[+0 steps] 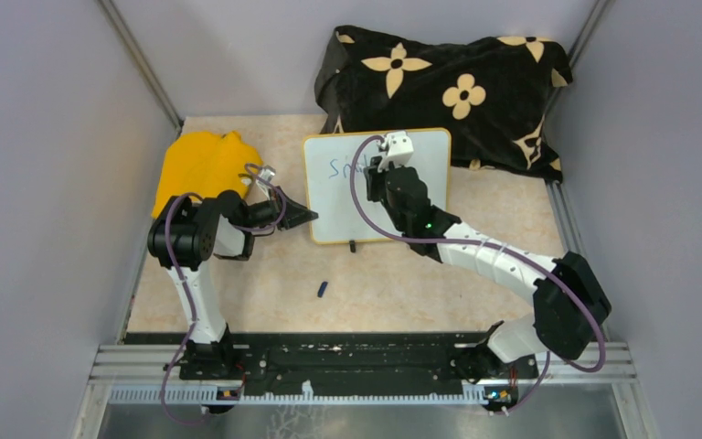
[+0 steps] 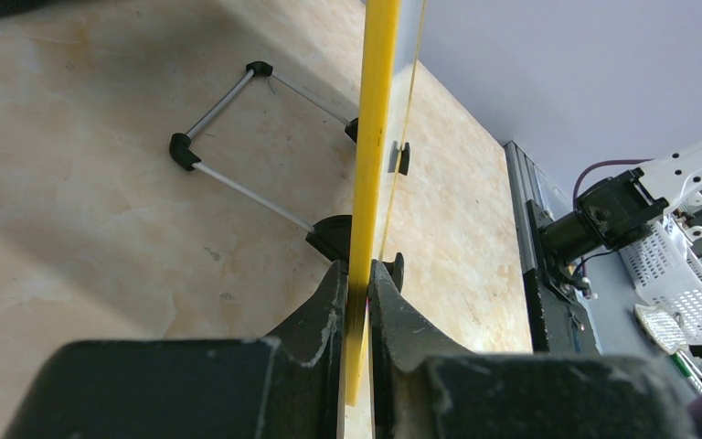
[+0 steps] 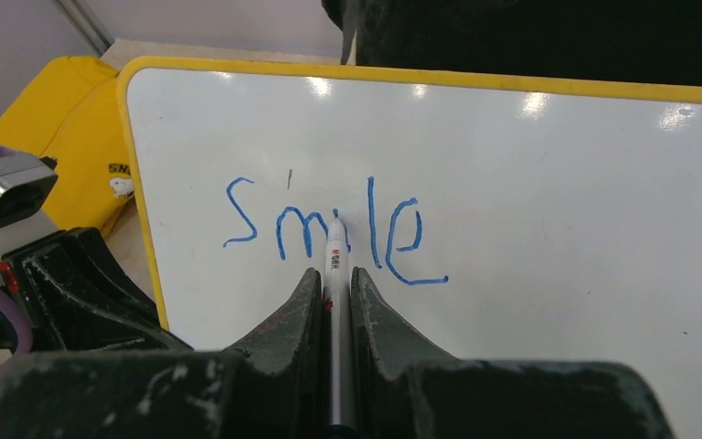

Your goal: Write a sentence on the whiteboard

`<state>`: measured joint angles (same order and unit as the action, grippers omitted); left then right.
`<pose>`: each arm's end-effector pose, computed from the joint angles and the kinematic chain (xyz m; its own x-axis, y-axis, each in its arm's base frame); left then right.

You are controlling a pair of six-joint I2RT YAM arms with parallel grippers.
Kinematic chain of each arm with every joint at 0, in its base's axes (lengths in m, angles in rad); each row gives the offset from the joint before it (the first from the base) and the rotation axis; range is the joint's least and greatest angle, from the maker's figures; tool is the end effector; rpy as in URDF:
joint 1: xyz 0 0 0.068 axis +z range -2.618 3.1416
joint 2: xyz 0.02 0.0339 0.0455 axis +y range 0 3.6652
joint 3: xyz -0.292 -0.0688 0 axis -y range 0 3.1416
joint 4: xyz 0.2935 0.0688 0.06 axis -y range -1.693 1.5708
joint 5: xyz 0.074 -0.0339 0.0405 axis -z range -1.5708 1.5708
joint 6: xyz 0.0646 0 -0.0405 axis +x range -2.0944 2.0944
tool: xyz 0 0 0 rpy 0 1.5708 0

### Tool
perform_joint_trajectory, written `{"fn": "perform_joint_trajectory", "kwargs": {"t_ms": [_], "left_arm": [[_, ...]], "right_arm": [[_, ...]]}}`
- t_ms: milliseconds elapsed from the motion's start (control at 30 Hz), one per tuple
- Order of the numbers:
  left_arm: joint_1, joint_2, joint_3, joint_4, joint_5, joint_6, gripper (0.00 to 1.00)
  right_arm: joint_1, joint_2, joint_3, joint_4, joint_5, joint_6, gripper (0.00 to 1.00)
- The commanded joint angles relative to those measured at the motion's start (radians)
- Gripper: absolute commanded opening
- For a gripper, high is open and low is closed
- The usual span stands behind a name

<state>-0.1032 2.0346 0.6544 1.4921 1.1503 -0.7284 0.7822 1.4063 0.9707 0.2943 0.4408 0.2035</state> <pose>0.3569 -0.0962 0.1090 -0.5458 -0.2167 -0.8094 0.7787 0.2256 -0.5854 0.2994 0.2586 0.3135 -0.1661 0.0926 -0.9817 -0.3107 0.9400 0.1412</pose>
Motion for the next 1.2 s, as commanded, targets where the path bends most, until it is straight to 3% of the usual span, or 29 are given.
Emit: {"fn": "perform_joint_trajectory", "kwargs": {"t_ms": [0,500,1167], "left_arm": [[-0.003,0.006,0.010,-0.007,0.003,0.009,0.00],[-0.003,0.006,0.011,-0.010,0.003,0.012,0.00],[-0.003,0.007,0.011,-0.015,0.005,0.012,0.00]], "right_arm": [[-0.007,-0.096,0.027,-0.004,-0.045,0.021,0.00],[-0.059,-0.300,-0.186,-0.028,0.057,0.058,0.00],[-0.098,-0.220,-0.192,0.040,0.061,0.083,0.00]]}}
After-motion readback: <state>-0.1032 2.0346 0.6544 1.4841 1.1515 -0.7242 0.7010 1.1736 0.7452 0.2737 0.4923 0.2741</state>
